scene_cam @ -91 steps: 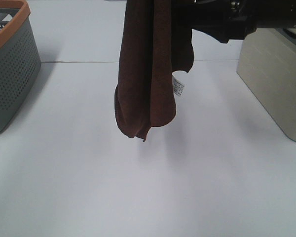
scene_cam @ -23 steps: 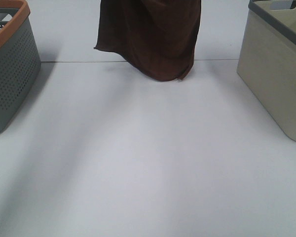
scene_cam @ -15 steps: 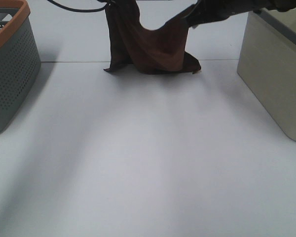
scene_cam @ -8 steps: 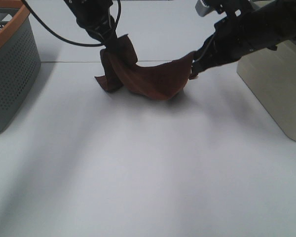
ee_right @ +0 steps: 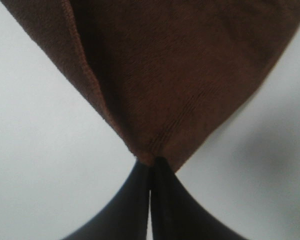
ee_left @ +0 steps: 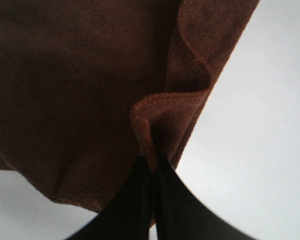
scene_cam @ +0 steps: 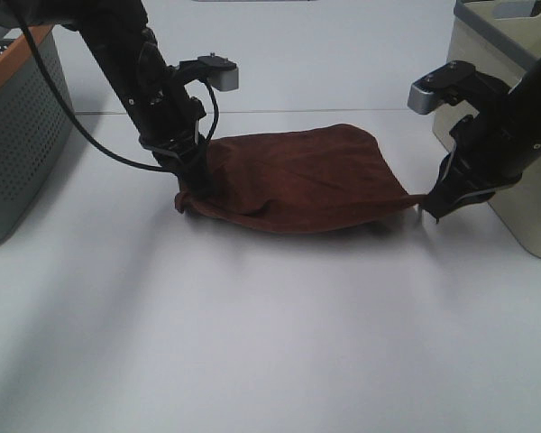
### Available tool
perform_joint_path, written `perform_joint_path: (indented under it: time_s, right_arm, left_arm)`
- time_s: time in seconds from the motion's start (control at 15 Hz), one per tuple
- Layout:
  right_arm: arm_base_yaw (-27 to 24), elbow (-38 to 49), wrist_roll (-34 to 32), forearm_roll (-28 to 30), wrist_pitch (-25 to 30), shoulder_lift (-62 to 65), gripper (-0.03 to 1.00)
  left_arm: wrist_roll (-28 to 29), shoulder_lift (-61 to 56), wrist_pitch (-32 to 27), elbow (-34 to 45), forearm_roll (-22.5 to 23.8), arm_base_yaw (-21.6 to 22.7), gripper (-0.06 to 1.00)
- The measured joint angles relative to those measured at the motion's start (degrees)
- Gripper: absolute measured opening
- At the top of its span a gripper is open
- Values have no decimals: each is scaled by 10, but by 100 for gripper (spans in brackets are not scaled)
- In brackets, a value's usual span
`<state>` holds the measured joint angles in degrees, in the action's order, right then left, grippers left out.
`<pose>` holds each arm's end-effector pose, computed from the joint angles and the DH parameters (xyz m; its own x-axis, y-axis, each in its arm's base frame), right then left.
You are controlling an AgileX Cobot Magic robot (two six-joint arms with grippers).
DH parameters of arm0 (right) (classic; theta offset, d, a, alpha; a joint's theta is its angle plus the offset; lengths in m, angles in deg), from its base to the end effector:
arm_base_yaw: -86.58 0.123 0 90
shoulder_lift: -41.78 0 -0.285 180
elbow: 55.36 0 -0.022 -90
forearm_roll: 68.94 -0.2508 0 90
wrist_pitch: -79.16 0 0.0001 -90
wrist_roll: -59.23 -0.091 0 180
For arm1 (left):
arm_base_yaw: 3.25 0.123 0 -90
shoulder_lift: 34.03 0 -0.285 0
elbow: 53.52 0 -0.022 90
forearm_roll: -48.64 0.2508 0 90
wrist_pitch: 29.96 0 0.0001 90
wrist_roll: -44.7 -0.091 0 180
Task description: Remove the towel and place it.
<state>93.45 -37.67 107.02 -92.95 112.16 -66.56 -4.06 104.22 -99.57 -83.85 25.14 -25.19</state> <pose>0.3356 0.0608 0.1823 -0.7169 -0.5369 -0.4447 -0.5993 0.8005 -0.0005 0.4177 -0.2049 0.1724 -0.4676 0.8331 -0.2956 0.8805 0.4097 -0.2384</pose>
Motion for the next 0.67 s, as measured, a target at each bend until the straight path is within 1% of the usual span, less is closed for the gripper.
perform_joint_path:
  time_s: [0.07, 0.2, 0.33, 0.47, 0.67]
  right_arm:
    - [0, 0, -6, 0, 33, -1, 0]
    - [0, 0, -13, -2, 77, -1, 0]
    - [0, 0, -14, -5, 120, -11, 0]
    - [0, 0, -14, -7, 151, -36, 0]
    - [0, 0, -14, -9, 166, -75, 0]
  left_arm:
    - [-7, -7, 0, 18, -3, 0, 0]
    - [-19, -28, 1, 62, -2, 0, 0]
    - [-47, -45, 1, 110, 2, 0, 0]
    - [-59, -50, 0, 140, 3, 0, 0]
    - [-74, -50, 1, 172, 1, 0, 0]
